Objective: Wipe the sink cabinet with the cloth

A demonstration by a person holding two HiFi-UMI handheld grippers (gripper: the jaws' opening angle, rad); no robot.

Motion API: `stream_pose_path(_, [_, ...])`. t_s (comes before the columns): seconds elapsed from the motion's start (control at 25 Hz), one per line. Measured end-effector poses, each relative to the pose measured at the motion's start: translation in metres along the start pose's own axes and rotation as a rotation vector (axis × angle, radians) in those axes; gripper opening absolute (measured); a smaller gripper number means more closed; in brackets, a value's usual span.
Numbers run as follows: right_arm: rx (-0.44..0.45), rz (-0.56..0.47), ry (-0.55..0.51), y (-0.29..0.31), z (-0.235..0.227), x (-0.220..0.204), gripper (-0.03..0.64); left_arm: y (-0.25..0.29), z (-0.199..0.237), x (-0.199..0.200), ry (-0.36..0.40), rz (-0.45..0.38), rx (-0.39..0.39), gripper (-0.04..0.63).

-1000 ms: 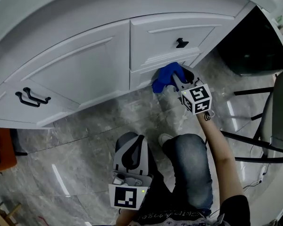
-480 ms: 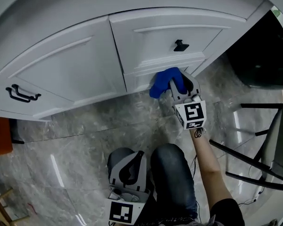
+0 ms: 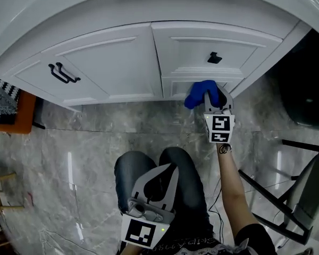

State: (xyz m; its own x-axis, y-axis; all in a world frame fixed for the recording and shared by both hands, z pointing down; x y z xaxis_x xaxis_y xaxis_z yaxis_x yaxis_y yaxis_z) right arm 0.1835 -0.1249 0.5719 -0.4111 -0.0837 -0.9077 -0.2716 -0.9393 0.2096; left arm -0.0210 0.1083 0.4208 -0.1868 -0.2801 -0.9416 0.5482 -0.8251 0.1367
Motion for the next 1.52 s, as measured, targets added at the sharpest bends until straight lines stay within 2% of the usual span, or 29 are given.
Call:
stream_pose_path(0.16, [0.015, 0.026, 0.016, 0.000, -0.002, 0.004, 0.114, -0.004, -0.021, 0.005, -0.010, 0.044, -0.098, 0.005])
stream_pose_path(0.32, [0.029, -0.040, 0.113, -0.040, 0.021, 0.008, 0.115, -0.001, -0.007, 0.007, -0.031, 0.006, -0.073, 0.005])
stream_pose_path(0.44, [0.155, -0.109, 0.145, -0.052, 0.069, 0.005, 0.114, 0.005, 0.001, 0.000, -0.027, 0.032, -0.057, 0.005])
stream_pose_path(0.52, [0.239, -0.109, 0.178, -0.039, 0.099, -0.004, 0.114, 0.007, 0.003, -0.005, -0.035, 0.037, -0.055, 0.005])
stream_pose_path(0.68, [0.306, -0.075, 0.176, 0.000, 0.130, -0.016, 0.114, 0.006, 0.000, -0.013, -0.043, 0.041, -0.058, 0.005])
stream_pose_path(0.84, [0.301, -0.028, 0.132, 0.035, 0.134, -0.028, 0.114, 0.000, 0.000, -0.020, -0.047, 0.040, -0.048, 0.005])
stream_pose_path(1.0, [0.301, -0.026, 0.119, 0.052, 0.131, -0.033, 0.114, -0.006, 0.003, -0.027, -0.058, 0.043, -0.027, 0.005])
stream_pose_path(1.36, [0.287, -0.023, 0.058, 0.054, 0.125, -0.034, 0.115, -0.009, -0.001, -0.033, -0.074, 0.040, -0.057, 0.005])
stream_pose_path(1.52, [0.242, -0.024, 0.065, 0.050, 0.116, -0.038, 0.115, -0.009, -0.004, -0.034, -0.078, 0.042, -0.067, 0.005])
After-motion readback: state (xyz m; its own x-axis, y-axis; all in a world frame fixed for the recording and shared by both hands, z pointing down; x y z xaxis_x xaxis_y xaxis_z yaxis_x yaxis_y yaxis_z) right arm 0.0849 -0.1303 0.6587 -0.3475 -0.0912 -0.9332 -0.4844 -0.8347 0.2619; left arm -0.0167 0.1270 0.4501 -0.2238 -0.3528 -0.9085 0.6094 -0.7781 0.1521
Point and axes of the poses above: the fingertips, and each gripper's own axes: y forward along the fingers, z to its left, x out of its top, the point moved 9 cm from there along -y, backward along the fingers, and after that the axes turned 9 degrees about -y, right-handed, at the moved point
